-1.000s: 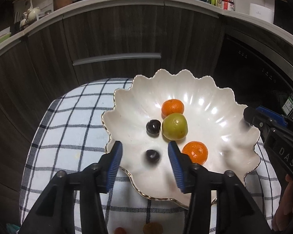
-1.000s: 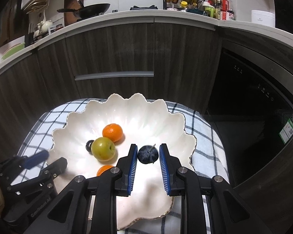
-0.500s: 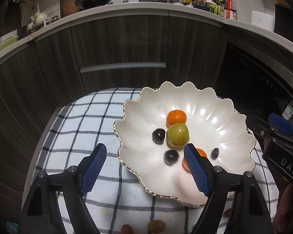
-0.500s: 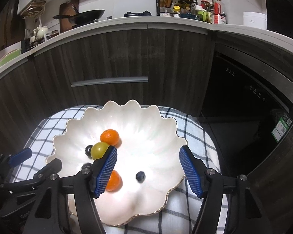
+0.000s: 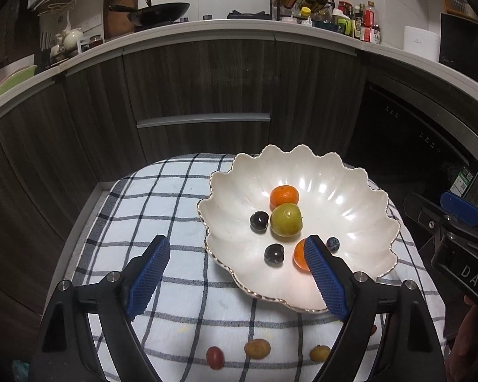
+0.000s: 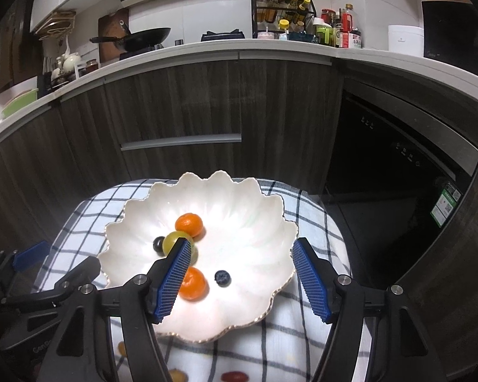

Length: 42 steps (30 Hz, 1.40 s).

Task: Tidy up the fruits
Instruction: 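Withdraw both open tools from the bowl toward the remaining fruits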

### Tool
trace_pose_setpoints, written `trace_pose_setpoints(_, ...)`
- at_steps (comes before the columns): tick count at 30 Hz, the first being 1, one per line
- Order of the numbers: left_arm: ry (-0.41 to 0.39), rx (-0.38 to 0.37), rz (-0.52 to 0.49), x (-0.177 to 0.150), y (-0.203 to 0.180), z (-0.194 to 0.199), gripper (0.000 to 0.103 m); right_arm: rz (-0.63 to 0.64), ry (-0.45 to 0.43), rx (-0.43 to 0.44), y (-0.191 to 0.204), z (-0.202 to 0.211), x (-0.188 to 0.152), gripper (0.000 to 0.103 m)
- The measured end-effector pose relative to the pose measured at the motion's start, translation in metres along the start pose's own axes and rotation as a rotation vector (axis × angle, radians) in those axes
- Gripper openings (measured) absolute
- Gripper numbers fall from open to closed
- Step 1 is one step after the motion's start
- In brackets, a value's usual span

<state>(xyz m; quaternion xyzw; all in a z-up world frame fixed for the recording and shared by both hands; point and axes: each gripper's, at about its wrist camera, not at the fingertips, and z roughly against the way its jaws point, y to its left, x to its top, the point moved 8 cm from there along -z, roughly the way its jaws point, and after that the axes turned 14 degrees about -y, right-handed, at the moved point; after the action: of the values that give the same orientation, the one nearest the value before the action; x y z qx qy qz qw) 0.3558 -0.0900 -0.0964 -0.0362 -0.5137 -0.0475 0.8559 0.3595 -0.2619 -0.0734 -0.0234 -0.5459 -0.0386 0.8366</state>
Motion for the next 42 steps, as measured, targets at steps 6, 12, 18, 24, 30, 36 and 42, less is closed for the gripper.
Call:
trace_pose_setpoints(6, -0.013, -0.002, -0.004, 0.000, 0.001, 0.016, 0.086, -0.011, -0.004, -0.004, 0.000, 0.019, -0.002, 0.067)
trace_pose_setpoints(12, -0.020, -0.002, -0.004, -0.002, 0.003, 0.031, 0.086, -0.019, -0.009, -0.003, 0.001, 0.035, -0.004, 0.067)
trace_pose_setpoints(18, -0.027, -0.002, -0.008, -0.005, 0.006, 0.043, 0.086, -0.017, -0.013, -0.002, 0.004, 0.047, -0.007, 0.067)
trace_pose_setpoints(24, -0.023, -0.002, -0.010, -0.013, 0.007, 0.051, 0.086, -0.011, -0.017, 0.000, 0.007, 0.059, -0.012, 0.067)
trace_pose_setpoints(30, -0.019, 0.000, -0.010, -0.022, 0.009, 0.058, 0.086, -0.007, -0.013, 0.001, 0.009, 0.067, -0.018, 0.067)
trace_pose_setpoints(36, -0.009, 0.001, -0.013, -0.033, 0.011, 0.062, 0.086, -0.005, -0.009, 0.002, 0.012, 0.072, -0.026, 0.067)
trace_pose_setpoints(42, -0.015, 0.004, -0.013, -0.043, 0.015, 0.067, 0.086, -0.001, -0.004, 0.003, 0.016, 0.077, -0.040, 0.067)
